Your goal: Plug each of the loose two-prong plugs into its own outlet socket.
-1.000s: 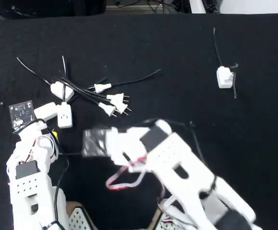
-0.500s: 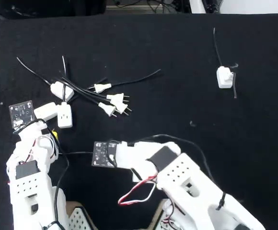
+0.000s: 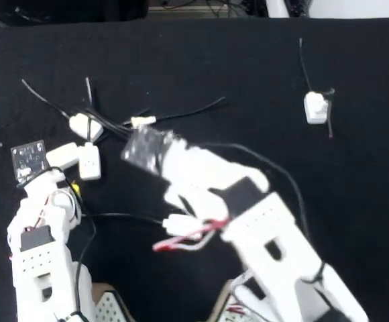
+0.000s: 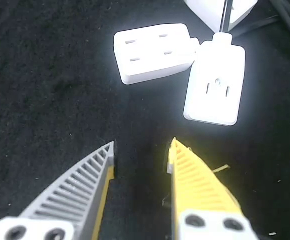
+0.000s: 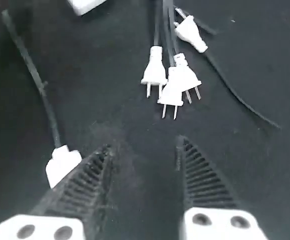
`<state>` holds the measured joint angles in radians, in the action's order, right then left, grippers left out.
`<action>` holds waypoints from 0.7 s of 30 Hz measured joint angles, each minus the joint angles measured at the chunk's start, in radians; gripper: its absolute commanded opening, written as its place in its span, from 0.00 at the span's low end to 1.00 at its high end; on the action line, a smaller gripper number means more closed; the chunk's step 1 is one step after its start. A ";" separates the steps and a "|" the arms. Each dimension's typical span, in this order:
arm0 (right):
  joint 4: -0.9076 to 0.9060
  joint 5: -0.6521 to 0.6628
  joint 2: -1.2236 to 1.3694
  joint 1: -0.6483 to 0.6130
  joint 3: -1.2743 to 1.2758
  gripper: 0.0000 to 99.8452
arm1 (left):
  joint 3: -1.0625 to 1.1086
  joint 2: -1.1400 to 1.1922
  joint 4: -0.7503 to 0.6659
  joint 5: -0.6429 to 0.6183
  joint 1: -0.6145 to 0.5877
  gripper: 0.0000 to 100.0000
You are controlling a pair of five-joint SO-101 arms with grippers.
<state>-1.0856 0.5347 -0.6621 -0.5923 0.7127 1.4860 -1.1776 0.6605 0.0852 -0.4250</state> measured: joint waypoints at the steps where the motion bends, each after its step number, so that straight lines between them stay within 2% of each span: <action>1: 0.023 -0.006 0.038 0.003 0.000 0.18 | 0.000 0.000 0.000 0.000 0.000 0.18; 5: 0.112 -0.037 0.230 0.006 -0.029 0.22 | 0.000 0.000 0.000 0.000 0.000 0.18; 11: 0.272 -0.189 0.526 0.006 -0.169 0.23 | 0.000 0.000 0.000 0.000 0.000 0.18; 21: 0.295 -0.203 0.950 0.006 -0.485 0.23 | 0.000 0.000 0.000 0.000 0.000 0.18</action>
<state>-0.7910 0.3322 0.2877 -0.5861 0.2279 1.4860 -1.1776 0.6605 0.0852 -0.4250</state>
